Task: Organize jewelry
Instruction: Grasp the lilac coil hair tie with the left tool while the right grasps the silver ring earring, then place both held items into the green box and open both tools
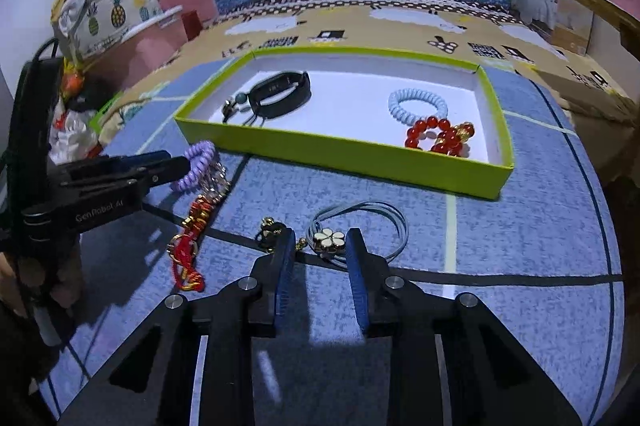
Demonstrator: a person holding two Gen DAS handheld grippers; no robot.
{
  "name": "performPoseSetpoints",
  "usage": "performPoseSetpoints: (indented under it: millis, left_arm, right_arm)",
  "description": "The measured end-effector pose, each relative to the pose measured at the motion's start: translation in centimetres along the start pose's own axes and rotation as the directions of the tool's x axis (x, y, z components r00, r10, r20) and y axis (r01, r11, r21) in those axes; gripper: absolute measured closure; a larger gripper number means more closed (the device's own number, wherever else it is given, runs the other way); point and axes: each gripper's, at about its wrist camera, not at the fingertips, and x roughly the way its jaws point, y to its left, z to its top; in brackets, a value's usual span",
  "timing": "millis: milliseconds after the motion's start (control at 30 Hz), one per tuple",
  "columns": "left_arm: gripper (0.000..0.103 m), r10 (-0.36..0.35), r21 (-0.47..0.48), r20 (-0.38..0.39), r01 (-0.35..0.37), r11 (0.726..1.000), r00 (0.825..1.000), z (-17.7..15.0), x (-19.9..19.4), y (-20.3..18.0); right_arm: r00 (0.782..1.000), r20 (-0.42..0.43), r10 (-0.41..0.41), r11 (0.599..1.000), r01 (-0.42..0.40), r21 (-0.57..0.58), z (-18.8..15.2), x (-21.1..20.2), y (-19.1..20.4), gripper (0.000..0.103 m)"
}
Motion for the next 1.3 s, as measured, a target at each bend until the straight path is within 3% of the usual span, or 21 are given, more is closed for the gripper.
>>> performPoseSetpoints:
  millis: [200,700,1067,1300]
  left_arm:
    - [0.092,0.015,0.055,-0.004,-0.014,0.998,1.0,0.2,0.2,-1.2]
    - [0.093,-0.048,0.03,0.083,0.046,0.999,0.995,-0.9,-4.2,-0.4]
    - [0.093,-0.066,0.042,0.113,0.061,0.997,0.991,0.9,-5.2,-1.1]
    - [0.093,-0.07,0.07,0.118,0.062,0.996,0.991,3.2,-4.1,-2.4]
  right_arm:
    - [1.0,-0.007,-0.025,0.999,0.025,-0.043,0.0,0.3,0.3,0.086]
    - [0.997,0.069,-0.02,0.999,0.022,-0.024,-0.2,-3.0,0.0,0.086]
    - [0.994,0.111,-0.021,1.0,0.022,-0.007,1.1,-4.8,-1.0,0.086]
    - [0.989,0.143,-0.032,0.999,0.034,-0.008,3.6,-5.0,-2.3,0.086]
